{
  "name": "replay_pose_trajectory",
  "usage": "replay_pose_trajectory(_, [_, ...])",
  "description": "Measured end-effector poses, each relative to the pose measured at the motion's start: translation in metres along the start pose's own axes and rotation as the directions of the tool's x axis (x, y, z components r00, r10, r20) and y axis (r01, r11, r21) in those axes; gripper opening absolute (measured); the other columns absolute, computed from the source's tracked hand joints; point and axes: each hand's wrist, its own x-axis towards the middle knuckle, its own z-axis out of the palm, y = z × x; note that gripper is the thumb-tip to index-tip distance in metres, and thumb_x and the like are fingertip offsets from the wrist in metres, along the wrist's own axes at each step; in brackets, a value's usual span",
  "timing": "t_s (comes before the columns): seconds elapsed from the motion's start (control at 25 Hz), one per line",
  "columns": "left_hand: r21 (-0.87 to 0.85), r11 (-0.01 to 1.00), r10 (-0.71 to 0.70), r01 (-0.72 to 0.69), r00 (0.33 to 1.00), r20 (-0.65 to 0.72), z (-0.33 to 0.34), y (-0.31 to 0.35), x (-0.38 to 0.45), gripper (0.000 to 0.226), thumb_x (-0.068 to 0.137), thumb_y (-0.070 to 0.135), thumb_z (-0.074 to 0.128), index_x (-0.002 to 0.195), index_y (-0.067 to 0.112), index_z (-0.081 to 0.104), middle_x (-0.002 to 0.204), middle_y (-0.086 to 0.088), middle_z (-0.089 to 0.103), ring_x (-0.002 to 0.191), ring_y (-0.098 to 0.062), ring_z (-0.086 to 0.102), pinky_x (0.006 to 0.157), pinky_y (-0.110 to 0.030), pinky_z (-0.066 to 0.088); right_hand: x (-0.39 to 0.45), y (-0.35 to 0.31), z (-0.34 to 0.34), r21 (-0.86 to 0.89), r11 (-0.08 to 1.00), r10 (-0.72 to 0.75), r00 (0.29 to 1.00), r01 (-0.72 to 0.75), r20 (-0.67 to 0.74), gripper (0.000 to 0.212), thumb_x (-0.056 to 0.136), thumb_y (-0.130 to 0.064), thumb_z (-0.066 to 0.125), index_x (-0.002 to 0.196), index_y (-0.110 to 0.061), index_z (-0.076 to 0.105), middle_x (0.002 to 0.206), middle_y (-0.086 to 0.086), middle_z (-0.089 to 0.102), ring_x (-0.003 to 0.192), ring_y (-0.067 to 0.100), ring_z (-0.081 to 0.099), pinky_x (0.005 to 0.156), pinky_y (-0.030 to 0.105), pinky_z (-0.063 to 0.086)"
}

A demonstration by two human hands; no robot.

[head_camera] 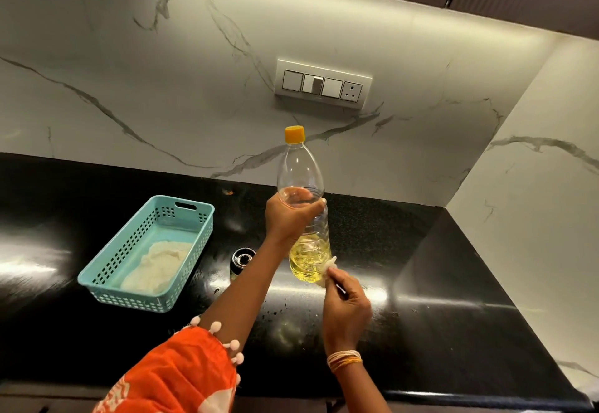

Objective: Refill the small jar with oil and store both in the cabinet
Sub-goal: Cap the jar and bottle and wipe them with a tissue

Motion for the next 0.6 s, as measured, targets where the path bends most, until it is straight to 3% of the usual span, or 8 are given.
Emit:
replay_pose_trajectory(0.08, [0.018, 1.0, -0.015, 0.014, 1.0, 0.017, -0.001, -0.002, 0.001, 0.029, 0.066, 0.011, 0.086, 0.089, 0.002, 0.07, 0.086, -0.014, 0.073, 0.082, -0.027, 0.072, 0.078, -0.047, 0.06, 0.02, 0.003, 0.002, 0.008, 0.991, 0.134, 0.991, -0.134, -0.015, 0.02, 0.082, 0.001, 0.069, 0.097, -0.012, 0.075, 0.091, 0.007, 0.075, 0.087, 0.017, 0.071, 0.076, 0.026, 0.058])
replay_pose_trajectory(0.16, [0.034, 0.999, -0.015, 0.014, 1.0, 0.026, -0.001, -0.003, 0.001, 0.029, 0.065, 0.013, 0.086, 0.088, 0.004, 0.071, 0.085, -0.013, 0.074, 0.082, -0.027, 0.073, 0.078, -0.046, 0.06, 0.031, 0.006, 0.004, 0.013, 0.974, 0.224, 0.973, -0.225, 0.057, 0.019, 0.086, 0.0, 0.065, 0.102, -0.007, 0.074, 0.095, 0.012, 0.074, 0.09, 0.023, 0.07, 0.079, 0.033, 0.058])
replay_pose_trajectory(0.28, [0.04, 0.999, -0.014, 0.014, 1.0, 0.001, -0.003, -0.005, 0.004, 0.028, 0.065, 0.015, 0.086, 0.087, 0.006, 0.071, 0.084, -0.01, 0.074, 0.081, -0.024, 0.073, 0.077, -0.042, 0.061, 0.015, 0.004, 0.008, 0.028, 0.978, 0.206, 0.974, -0.209, 0.09, 0.022, 0.088, -0.005, 0.065, 0.108, -0.01, 0.071, 0.102, 0.006, 0.07, 0.092, 0.013, 0.068, 0.077, 0.029, 0.058])
replay_pose_trajectory(0.4, [0.046, 0.999, -0.018, 0.019, 1.0, -0.021, -0.005, -0.007, 0.009, 0.028, 0.065, 0.016, 0.086, 0.088, 0.006, 0.071, 0.084, -0.009, 0.073, 0.082, -0.023, 0.072, 0.075, -0.036, 0.061, -0.013, 0.005, 0.011, 0.116, 0.974, 0.186, 0.978, -0.196, 0.093, 0.023, 0.084, -0.004, 0.07, 0.1, -0.02, 0.07, 0.098, 0.0, 0.069, 0.086, 0.009, 0.069, 0.069, 0.021, 0.058])
replay_pose_trajectory(0.6, [-0.008, 0.999, -0.053, 0.054, 0.997, 0.054, -0.009, -0.006, 0.009, 0.018, 0.068, 0.013, 0.084, 0.08, 0.011, 0.071, 0.082, -0.008, 0.073, 0.078, -0.019, 0.071, 0.065, -0.027, 0.057, 0.014, 0.011, 0.013, 0.238, 0.89, 0.373, 0.921, -0.388, 0.109, 0.021, 0.088, 0.003, 0.061, 0.105, -0.006, 0.069, 0.102, 0.014, 0.071, 0.091, 0.018, 0.068, 0.078, 0.028, 0.057])
